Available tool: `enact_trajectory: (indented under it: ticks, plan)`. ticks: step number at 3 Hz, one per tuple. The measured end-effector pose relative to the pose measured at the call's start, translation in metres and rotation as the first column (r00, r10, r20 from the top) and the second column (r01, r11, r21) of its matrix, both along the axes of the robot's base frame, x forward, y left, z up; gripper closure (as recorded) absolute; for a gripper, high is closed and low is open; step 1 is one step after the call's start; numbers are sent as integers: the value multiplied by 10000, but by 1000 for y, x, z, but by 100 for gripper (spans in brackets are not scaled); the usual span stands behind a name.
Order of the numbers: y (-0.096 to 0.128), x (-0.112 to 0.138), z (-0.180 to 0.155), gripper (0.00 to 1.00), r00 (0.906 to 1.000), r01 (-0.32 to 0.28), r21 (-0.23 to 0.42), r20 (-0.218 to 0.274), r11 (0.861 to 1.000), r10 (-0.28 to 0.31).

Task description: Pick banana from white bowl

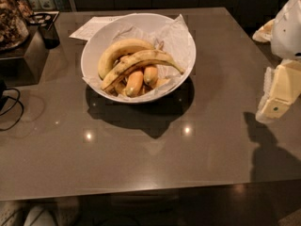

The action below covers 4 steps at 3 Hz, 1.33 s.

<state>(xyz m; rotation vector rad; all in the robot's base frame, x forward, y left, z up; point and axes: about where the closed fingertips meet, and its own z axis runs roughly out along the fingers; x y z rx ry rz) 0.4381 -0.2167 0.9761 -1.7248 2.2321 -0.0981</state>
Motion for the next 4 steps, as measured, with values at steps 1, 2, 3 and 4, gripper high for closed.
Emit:
enact_trajectory:
  ticks: [1,2,3,4]
  plan:
    - [0,0,0,0,10000,0,0,0,10000,0]
    - [8,4,3,0,9998,-211,-50,4,9998,211]
    - [24,13,3,0,9972,-710,-117,-237,9974,707]
    - [48,18,8,0,9925,-1225,-317,-79,9920,1223]
